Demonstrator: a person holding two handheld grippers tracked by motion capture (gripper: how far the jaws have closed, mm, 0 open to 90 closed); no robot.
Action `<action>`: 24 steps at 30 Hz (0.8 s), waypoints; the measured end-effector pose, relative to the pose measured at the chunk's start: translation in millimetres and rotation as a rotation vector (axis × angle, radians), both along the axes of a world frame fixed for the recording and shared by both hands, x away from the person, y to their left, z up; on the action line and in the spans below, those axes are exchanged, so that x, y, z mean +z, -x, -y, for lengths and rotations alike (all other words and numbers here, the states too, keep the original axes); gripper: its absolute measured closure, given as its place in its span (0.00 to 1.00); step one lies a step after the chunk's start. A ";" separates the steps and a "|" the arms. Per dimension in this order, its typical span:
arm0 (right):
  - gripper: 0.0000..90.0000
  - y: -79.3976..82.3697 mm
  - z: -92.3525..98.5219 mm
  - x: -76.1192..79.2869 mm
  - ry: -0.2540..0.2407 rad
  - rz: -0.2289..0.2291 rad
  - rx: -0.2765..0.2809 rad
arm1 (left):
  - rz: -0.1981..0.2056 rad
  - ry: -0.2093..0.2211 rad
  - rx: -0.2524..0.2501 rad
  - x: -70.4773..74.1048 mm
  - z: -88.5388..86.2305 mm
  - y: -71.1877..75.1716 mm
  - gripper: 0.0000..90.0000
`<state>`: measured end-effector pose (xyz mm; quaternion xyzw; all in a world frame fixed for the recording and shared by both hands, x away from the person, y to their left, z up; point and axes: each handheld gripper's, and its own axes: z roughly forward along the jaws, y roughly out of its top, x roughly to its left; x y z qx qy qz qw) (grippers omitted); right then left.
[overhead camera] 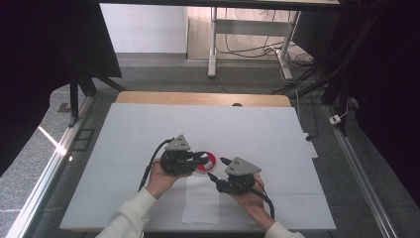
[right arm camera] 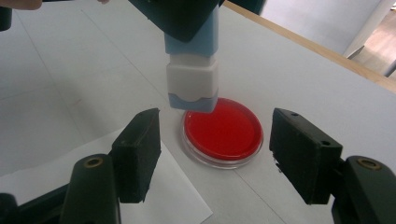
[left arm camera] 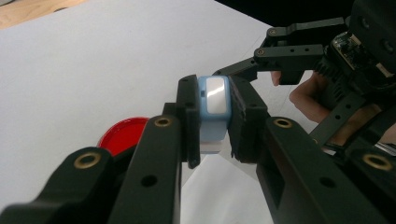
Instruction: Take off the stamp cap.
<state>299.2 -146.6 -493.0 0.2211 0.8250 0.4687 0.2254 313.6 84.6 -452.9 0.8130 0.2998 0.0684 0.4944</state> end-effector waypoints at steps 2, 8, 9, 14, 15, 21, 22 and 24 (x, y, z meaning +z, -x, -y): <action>0.37 -0.6 -1.5 -0.2 0.003 -0.006 0.001 | 0.000 0.000 0.000 -0.1 -0.1 -0.2 0.84; 0.38 -1.4 -9.4 -1.2 0.002 -0.025 0.003 | -0.003 0.000 0.003 -1.2 0.7 -0.7 0.84; 0.38 -1.4 -9.4 -1.2 0.002 -0.025 0.003 | -0.002 -0.003 0.002 -1.3 0.7 -0.8 0.84; 0.43 -1.5 -18.4 -2.7 0.022 -0.026 -0.010 | -0.003 0.000 0.007 -1.9 1.6 -0.4 0.84; 0.44 -1.7 -19.9 -3.2 0.025 -0.022 -0.012 | -0.004 0.005 0.010 -2.0 1.4 -0.4 0.84; 0.52 -3.5 -25.3 -2.8 0.037 -0.022 -0.027 | -0.004 0.010 0.020 -2.3 0.5 -0.5 0.84; 0.52 -3.5 -25.3 -2.8 0.037 -0.022 -0.027 | -0.003 0.011 0.021 -2.3 0.4 -0.6 0.84; 0.56 -3.5 -26.8 -2.3 0.038 -0.021 -0.036 | -0.004 0.011 0.023 -2.7 0.6 -0.6 0.84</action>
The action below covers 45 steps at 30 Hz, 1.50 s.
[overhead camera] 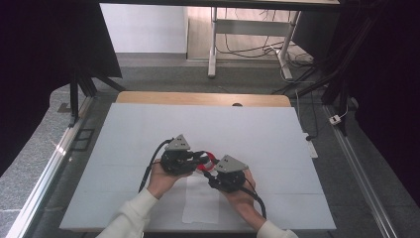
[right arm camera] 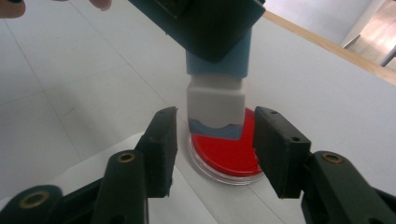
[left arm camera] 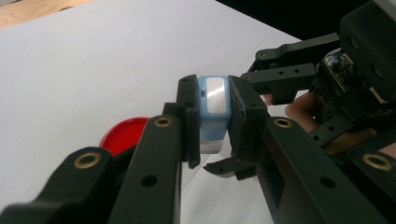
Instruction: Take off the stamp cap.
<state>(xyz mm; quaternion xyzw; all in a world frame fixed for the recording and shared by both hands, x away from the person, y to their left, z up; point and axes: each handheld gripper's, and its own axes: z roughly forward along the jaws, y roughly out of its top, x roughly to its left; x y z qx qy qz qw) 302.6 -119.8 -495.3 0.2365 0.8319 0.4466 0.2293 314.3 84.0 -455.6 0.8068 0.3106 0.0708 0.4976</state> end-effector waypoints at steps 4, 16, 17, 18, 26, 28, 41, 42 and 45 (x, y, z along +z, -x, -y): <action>0.62 0.1 -1.4 -0.2 0.010 0.010 -0.005 | -0.001 -0.003 0.001 -0.7 0.9 0.1 0.84; 0.70 0.5 -4.6 -1.5 0.034 0.031 -0.008 | 0.001 -0.003 0.006 -0.9 1.1 0.5 0.84; 0.70 0.8 -5.1 -1.6 0.044 0.036 -0.010 | 0.002 -0.004 0.007 -1.0 1.2 0.6 0.84; 0.70 0.8 -5.1 -1.6 0.044 0.036 -0.010 | 0.002 -0.004 0.007 -0.9 1.2 0.7 0.84; 0.70 1.0 -6.0 -1.4 0.052 0.048 -0.013 | 0.001 0.000 0.008 -1.0 0.1 0.1 0.84; 0.71 0.8 -6.1 -1.6 0.060 0.048 -0.013 | -0.002 0.001 0.009 -1.3 0.0 -0.3 0.84; 0.72 5.0 -7.3 0.1 0.098 0.095 -0.014 | 0.024 -0.007 0.013 0.4 0.9 4.3 0.84; 0.72 4.6 -6.8 -0.3 0.091 0.089 -0.012 | 0.022 -0.005 0.012 -0.1 0.6 4.0 0.84; 0.72 4.9 -5.7 -1.1 0.086 0.093 -0.013 | 0.017 0.004 0.012 -1.0 0.4 3.5 0.84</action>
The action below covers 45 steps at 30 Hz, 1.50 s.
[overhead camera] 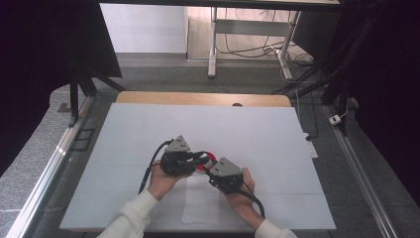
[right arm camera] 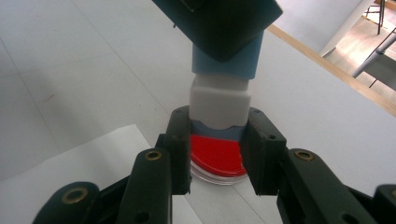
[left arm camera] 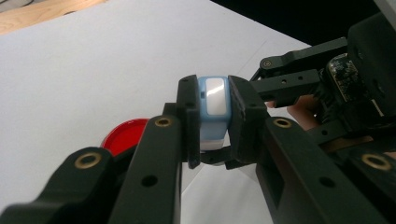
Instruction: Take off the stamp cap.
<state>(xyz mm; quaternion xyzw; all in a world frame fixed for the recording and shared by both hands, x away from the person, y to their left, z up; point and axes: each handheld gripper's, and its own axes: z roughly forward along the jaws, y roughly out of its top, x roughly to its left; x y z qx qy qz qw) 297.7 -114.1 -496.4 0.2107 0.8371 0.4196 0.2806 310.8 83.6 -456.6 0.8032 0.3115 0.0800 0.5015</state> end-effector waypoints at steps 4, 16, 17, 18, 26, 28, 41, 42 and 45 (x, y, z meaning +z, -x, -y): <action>0.72 1.2 0.5 -0.7 -0.003 0.007 -0.006 | 0.000 0.004 0.002 -0.1 0.3 0.5 0.84; 0.72 1.5 1.6 0.2 0.014 0.016 0.009 | -0.002 0.006 -0.003 -0.1 0.0 0.9 0.84; 0.72 1.3 1.6 0.2 0.016 0.019 0.010 | -0.002 0.007 -0.002 -0.3 0.0 0.8 0.84; 0.72 1.3 1.4 -0.1 0.014 0.020 0.010 | -0.002 0.006 -0.002 -0.4 0.1 0.8 0.84; 0.72 4.1 2.2 -1.0 -0.006 0.017 -0.015 | 0.002 0.016 0.000 -0.7 0.7 1.6 0.84; 0.72 4.2 2.4 -1.5 -0.008 0.015 -0.016 | 0.002 0.013 -0.002 -1.0 1.0 1.5 0.84; 0.72 3.0 4.5 -0.5 0.004 0.026 0.010 | -0.004 0.031 -0.003 -1.8 -0.4 1.3 0.84; 0.72 3.0 4.5 -0.5 0.004 0.026 0.010 | -0.005 0.034 -0.002 -1.7 -0.6 1.4 0.84; 0.72 4.8 4.4 -0.5 -0.009 0.025 -0.003 | -0.007 0.039 -0.004 -1.7 -1.1 1.5 0.84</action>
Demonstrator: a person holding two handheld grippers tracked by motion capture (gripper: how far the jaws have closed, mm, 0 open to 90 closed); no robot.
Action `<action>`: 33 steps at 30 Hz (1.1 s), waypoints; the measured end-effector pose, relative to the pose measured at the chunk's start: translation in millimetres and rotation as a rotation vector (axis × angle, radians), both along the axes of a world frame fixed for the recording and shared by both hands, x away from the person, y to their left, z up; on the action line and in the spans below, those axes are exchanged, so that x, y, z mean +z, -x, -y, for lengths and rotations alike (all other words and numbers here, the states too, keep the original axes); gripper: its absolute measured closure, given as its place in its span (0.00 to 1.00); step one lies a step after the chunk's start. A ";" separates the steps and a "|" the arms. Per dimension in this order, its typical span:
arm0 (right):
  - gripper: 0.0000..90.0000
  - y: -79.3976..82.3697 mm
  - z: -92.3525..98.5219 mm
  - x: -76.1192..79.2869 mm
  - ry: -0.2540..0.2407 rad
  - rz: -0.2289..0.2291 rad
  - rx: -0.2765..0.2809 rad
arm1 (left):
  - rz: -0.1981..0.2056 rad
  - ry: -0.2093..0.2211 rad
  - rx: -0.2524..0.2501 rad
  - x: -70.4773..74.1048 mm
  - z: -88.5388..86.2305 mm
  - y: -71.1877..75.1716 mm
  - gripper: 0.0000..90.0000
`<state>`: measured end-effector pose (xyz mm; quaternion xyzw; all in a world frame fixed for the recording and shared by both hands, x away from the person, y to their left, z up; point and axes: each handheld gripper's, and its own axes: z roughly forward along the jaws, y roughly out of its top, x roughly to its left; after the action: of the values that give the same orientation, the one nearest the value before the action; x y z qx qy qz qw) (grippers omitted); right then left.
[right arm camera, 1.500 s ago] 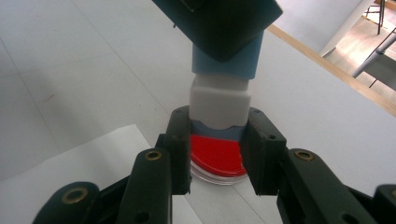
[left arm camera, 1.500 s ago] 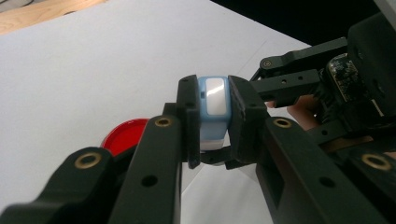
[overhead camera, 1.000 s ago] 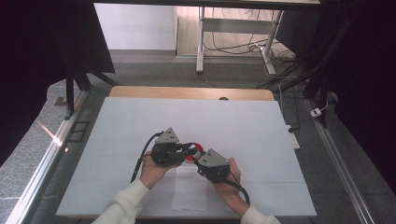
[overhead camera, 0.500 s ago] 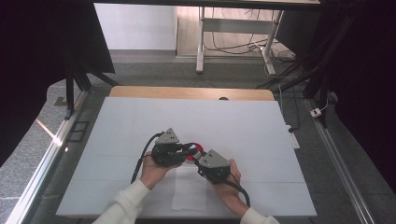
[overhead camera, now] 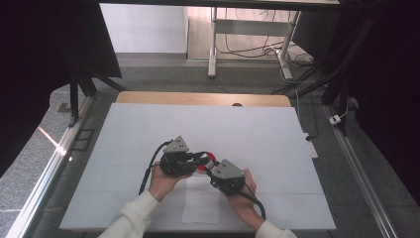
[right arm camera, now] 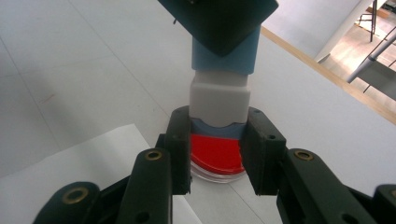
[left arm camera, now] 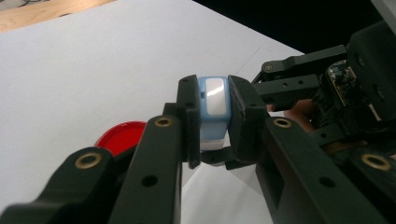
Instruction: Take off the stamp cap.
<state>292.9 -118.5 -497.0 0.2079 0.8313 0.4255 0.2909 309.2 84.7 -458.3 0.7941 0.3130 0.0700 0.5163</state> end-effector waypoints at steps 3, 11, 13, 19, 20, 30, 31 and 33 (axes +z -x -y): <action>0.72 0.9 -0.2 -0.1 -0.004 0.003 -0.004 | 0.006 0.003 0.001 0.0 0.0 0.9 0.84; 0.72 3.6 0.1 -0.8 -0.031 0.009 -0.029 | 0.015 0.009 0.007 0.4 0.8 2.4 0.84; 0.72 3.7 0.1 -0.8 -0.031 0.010 -0.030 | 0.017 0.010 0.008 0.4 1.4 2.8 0.84; 0.72 3.3 0.6 -0.5 -0.022 0.008 -0.019 | 0.011 0.010 0.004 -0.2 0.8 2.3 0.84; 0.72 2.7 1.0 0.1 -0.010 0.010 -0.011 | 0.009 0.010 0.003 -0.2 0.7 2.1 0.84; 0.72 1.5 2.6 1.6 -0.011 0.002 0.001 | 0.011 0.022 0.002 -0.7 0.2 2.2 0.84; 0.72 2.1 2.4 1.2 -0.015 0.003 -0.005 | 0.012 0.023 0.001 -0.7 0.0 2.3 0.84; 0.72 2.8 2.0 0.3 -0.027 0.004 -0.013 | 0.015 0.020 0.003 -0.9 0.4 2.5 0.84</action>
<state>290.1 -120.5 -496.7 0.2165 0.8236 0.4350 0.2925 306.7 84.4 -459.2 0.7879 0.3109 0.0735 0.5265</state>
